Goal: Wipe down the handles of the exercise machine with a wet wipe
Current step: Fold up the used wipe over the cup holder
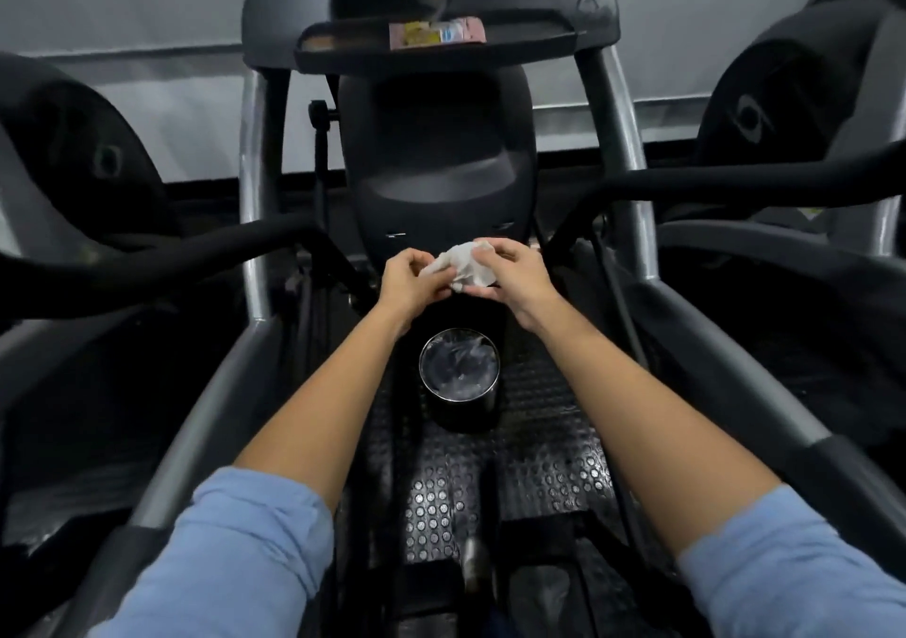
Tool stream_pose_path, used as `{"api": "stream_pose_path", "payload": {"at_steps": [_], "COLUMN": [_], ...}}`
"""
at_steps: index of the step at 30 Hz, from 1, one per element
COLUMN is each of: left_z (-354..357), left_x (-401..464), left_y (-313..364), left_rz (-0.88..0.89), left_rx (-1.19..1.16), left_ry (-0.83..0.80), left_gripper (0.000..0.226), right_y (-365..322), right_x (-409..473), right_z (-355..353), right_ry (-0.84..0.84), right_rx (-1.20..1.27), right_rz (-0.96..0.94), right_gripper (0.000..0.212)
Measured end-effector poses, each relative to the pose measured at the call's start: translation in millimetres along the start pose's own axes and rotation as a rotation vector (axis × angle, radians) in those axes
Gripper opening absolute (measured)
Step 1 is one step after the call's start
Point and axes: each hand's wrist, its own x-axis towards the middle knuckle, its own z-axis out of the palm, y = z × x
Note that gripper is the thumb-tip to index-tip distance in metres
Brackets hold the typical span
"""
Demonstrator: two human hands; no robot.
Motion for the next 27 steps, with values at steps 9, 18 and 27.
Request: {"api": "stream_pose_path", "payload": {"at_steps": [9,18,27], "left_z": [32,53,70], "left_x": [112,174,206], "left_y": [-64,-183,-270], "left_rz": [-0.192,-0.446,-0.657], "left_rx": [0.010,0.050,-0.006], "left_ry": [-0.025,0.048,-0.001], "left_gripper": [0.019,0.026,0.034], "right_y": [61,182,266], "right_x": [123,202,239], "right_z": [-11,-38,-55], "right_ry": [0.104,0.231,0.063], "right_rx": [-0.104,-0.433,-0.524], "right_rz": [0.166,0.262,0.520], "right_gripper": [0.013,0.029,0.050]}}
